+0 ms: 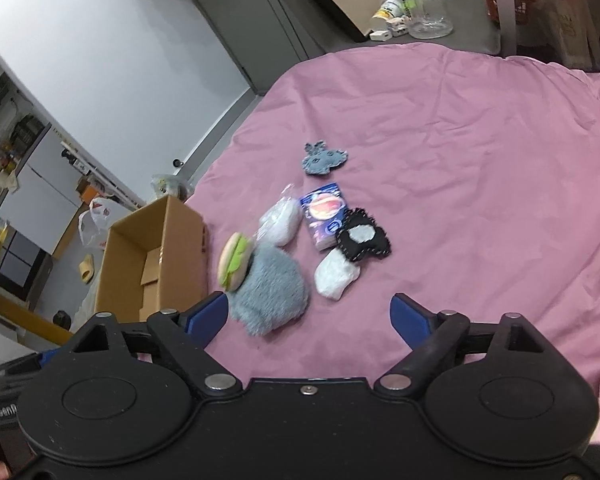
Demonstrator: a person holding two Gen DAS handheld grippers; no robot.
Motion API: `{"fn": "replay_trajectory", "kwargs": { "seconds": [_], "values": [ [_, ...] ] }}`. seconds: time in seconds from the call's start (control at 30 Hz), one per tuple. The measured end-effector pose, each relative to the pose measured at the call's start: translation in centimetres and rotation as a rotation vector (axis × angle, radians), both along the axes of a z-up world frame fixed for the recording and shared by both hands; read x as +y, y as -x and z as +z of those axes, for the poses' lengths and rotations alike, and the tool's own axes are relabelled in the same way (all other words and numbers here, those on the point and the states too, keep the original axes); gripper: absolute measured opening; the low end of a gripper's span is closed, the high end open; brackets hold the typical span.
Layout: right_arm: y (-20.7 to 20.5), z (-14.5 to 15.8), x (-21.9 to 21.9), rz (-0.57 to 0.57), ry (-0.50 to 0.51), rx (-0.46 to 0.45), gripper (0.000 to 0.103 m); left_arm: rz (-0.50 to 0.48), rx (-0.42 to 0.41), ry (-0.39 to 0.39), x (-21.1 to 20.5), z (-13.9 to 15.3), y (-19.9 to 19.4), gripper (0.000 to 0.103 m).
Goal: Organize soft objects
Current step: 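Move the left tool to the white wrapped bundle while the right tool approaches the black plush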
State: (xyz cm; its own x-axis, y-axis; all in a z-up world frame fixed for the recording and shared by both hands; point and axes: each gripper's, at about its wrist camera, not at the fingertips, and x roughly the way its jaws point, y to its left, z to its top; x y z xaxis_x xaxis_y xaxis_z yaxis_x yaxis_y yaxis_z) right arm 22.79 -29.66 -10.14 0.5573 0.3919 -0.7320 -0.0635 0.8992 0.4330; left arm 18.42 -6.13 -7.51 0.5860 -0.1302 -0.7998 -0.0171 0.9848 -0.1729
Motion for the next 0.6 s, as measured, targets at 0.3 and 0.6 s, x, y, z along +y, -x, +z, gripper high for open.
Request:
{"fn": "replay_trajectory", "kwargs": {
  "seconds": [0.3, 0.6],
  "values": [
    [-3.7, -2.5, -2.5, -0.045, -0.040, 0.075, 0.073, 0.001, 0.030, 0.036, -3.9, -2.5, -3.6, 0.068],
    [-6.7, -4.8, -4.5, -0.057, -0.078, 0.131, 0.063, 0.026, 0.062, 0.062, -6.8, -4.8, -6.5, 0.058]
  ]
}}
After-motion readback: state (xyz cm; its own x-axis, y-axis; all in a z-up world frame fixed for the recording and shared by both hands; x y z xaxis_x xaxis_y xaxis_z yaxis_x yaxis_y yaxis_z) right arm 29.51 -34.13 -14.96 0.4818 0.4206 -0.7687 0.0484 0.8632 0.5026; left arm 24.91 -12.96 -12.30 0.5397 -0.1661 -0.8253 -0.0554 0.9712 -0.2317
